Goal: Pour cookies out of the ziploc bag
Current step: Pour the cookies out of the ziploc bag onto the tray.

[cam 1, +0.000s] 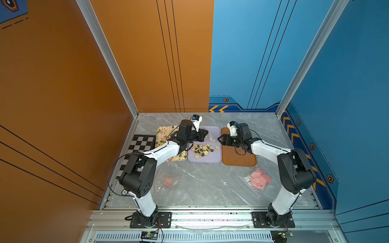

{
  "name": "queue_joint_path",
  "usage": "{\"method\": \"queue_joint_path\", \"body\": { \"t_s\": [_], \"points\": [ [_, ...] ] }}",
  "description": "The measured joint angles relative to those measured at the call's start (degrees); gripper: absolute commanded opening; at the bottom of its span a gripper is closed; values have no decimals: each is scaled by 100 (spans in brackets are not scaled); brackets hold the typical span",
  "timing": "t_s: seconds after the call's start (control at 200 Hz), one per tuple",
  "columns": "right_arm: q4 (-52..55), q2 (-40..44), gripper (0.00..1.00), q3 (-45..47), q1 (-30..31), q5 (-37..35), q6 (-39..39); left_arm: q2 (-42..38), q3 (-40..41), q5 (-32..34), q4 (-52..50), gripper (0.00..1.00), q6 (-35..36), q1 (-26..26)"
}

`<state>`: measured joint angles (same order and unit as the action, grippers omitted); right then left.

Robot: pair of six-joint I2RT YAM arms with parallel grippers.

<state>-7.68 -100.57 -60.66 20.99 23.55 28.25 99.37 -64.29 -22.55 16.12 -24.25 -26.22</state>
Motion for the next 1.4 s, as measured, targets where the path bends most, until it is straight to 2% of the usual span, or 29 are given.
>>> {"method": "queue_joint_path", "body": {
  "t_s": [0.125,0.295,0.44,0.636,0.766,0.871,1.006,1.111,1.241,1.401],
  "points": [
    [-1071,131,64,439,92,289,789,-2,85,4,15,0,-31,-7],
    [-1731,101,64,498,125,542,1408,-2,181,103,66,0,-55,-4],
    [-1703,94,64,503,282,476,1434,-2,330,214,92,0,-90,7],
    [-1379,-319,59,221,570,516,1357,-109,667,485,-42,0,-81,68],
    [-984,-590,60,-2,763,450,1150,-393,745,907,-640,29,-85,111],
    [-831,-588,61,-2,866,326,1003,-901,960,1189,-979,38,-168,114],
    [-372,-588,63,-101,828,160,719,-1349,1025,1493,-1390,42,-199,9],
    [173,-588,67,-391,791,-105,356,-1408,1023,1711,-1694,46,-111,-328],
    [417,-597,69,-595,695,-278,79,-1226,1019,1827,-2006,49,-70,-776],
    [254,-745,69,-542,444,-107,44,-870,1032,1823,-2124,50,-315,-791]
  ]
}}
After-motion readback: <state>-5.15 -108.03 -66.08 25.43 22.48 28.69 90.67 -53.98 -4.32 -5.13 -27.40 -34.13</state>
